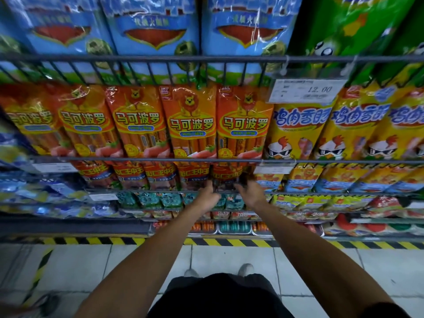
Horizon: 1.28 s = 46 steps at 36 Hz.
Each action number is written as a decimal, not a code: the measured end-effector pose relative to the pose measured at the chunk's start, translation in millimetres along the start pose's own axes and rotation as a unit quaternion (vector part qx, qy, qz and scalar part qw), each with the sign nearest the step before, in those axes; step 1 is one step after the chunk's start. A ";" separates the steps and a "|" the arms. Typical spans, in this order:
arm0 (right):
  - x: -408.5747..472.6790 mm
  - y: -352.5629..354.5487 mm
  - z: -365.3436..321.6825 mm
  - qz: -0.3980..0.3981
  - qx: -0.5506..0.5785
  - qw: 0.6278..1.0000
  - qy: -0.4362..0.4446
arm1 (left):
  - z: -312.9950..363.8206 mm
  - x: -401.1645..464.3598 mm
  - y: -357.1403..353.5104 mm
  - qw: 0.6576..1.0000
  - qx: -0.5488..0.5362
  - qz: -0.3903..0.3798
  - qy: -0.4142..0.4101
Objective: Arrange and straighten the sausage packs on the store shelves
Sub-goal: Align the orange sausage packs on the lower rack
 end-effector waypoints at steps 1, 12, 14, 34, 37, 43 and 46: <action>2.2 -0.1 -0.2 0.006 -0.006 1.000 0.006 | 0.8 -1.4 -1.7 1.000 -0.006 0.005 -0.001; 3.5 2.1 10.6 0.115 -0.043 0.991 0.052 | 1.6 -6.5 -14.8 0.987 -0.075 0.126 -0.060; 2.3 1.5 13.8 0.130 -0.042 0.989 0.064 | 2.7 -7.0 -17.2 0.988 -0.058 0.127 -0.060; 0.6 -7.3 22.9 0.125 -0.090 0.987 0.044 | -2.8 5.5 -13.6 0.997 -0.007 0.071 -0.038; 2.1 -8.0 20.3 0.116 -0.090 0.989 0.033 | -3.6 6.3 -12.7 0.996 -0.015 0.072 -0.042; -1.4 -2.2 11.3 0.161 -0.097 0.981 0.058 | -4.9 2.9 -6.1 0.992 -0.022 0.107 -0.069; -2.6 0.6 13.1 0.164 -0.097 0.980 0.057 | -7.1 2.4 -5.2 0.991 -0.010 0.108 -0.073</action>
Point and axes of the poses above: each hand's wrist, its own x-axis towards the middle knuckle, its own y-axis out of the back of the hand, z = x × y, the point moved 2 cm from there along x, towards the middle knuckle, and after that the axes turned 5 degrees about -y, right-handed, at the moved point
